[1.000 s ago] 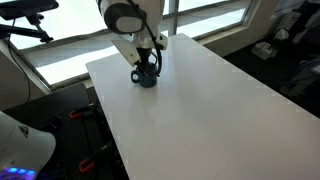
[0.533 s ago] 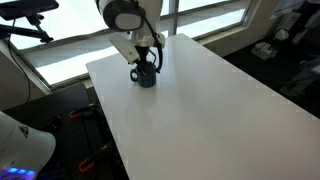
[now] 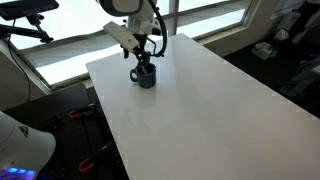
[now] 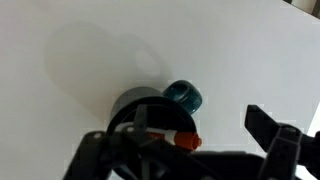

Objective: Remove the marker from the cup

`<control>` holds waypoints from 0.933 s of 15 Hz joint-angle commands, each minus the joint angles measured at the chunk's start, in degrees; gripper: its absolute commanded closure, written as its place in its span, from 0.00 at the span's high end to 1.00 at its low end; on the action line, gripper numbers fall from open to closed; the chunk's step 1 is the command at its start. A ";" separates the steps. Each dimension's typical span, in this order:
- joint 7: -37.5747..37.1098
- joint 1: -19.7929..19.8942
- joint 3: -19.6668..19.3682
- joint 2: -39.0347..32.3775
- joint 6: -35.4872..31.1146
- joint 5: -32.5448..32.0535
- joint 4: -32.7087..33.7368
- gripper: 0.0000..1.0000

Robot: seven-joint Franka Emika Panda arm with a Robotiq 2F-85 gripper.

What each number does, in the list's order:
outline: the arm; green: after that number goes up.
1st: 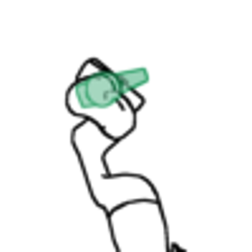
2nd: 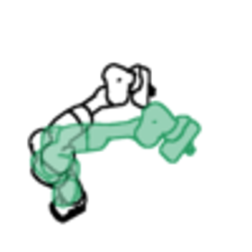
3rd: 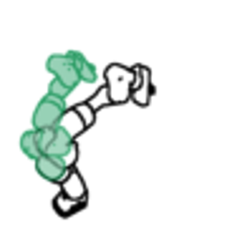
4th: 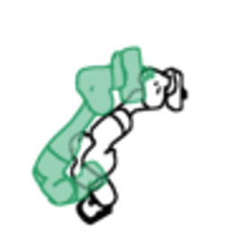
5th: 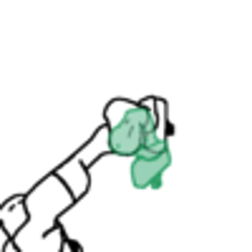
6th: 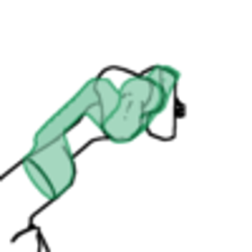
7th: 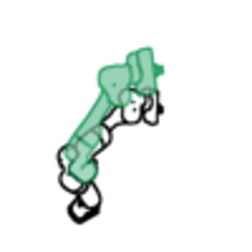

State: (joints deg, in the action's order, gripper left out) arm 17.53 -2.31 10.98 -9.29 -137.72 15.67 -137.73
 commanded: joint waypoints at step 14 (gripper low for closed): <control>17.98 1.55 0.10 -6.78 1.33 -4.63 8.37 1.00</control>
State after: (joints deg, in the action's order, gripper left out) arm 30.42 -1.53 10.55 -14.29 -137.70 12.30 -133.78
